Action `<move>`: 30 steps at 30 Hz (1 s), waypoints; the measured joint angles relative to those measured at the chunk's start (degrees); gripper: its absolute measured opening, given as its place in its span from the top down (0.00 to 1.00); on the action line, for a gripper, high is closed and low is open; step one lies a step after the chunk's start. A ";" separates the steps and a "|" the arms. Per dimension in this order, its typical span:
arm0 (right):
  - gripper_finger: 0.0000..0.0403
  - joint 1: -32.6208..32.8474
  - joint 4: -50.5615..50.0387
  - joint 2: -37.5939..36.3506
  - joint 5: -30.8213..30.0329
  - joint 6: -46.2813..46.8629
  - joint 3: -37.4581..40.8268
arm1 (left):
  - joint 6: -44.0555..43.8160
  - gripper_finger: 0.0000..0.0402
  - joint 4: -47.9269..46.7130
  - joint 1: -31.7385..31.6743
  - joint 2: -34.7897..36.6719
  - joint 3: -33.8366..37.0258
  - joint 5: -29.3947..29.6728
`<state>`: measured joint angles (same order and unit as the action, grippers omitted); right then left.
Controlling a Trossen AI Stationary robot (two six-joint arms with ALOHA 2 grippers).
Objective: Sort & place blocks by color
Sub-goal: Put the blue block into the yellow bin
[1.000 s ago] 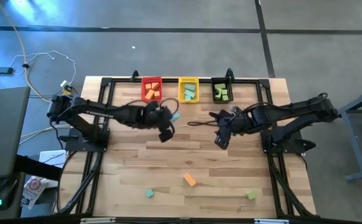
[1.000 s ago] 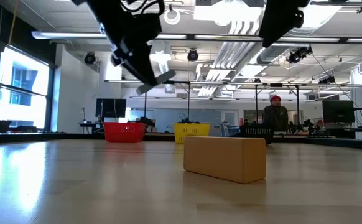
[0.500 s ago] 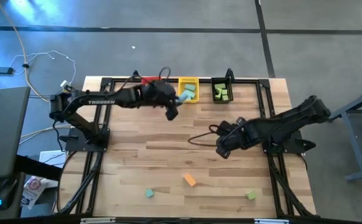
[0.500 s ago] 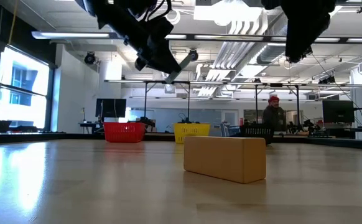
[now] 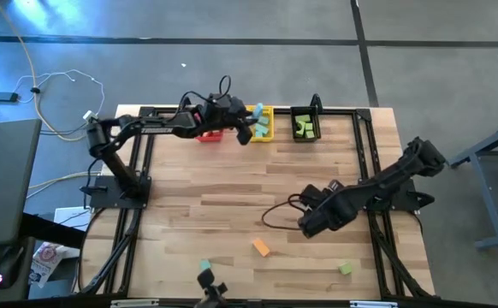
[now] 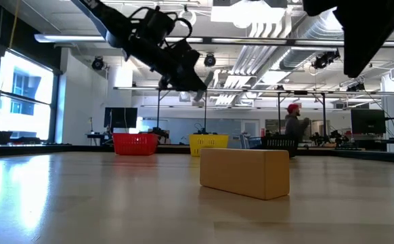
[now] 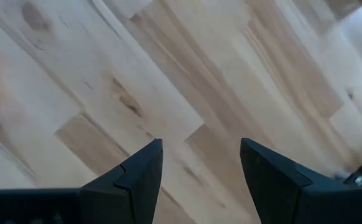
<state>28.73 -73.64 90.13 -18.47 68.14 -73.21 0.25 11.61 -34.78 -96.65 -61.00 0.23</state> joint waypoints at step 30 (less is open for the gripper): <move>0.50 15.87 -2.23 -0.17 7.43 35.05 0.00 | -2.40 0.60 -3.59 -4.53 -14.24 -8.10 -4.90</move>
<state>44.60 -75.87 89.95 -11.04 103.20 -73.21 -2.15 8.02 -39.31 -110.89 -69.10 -4.67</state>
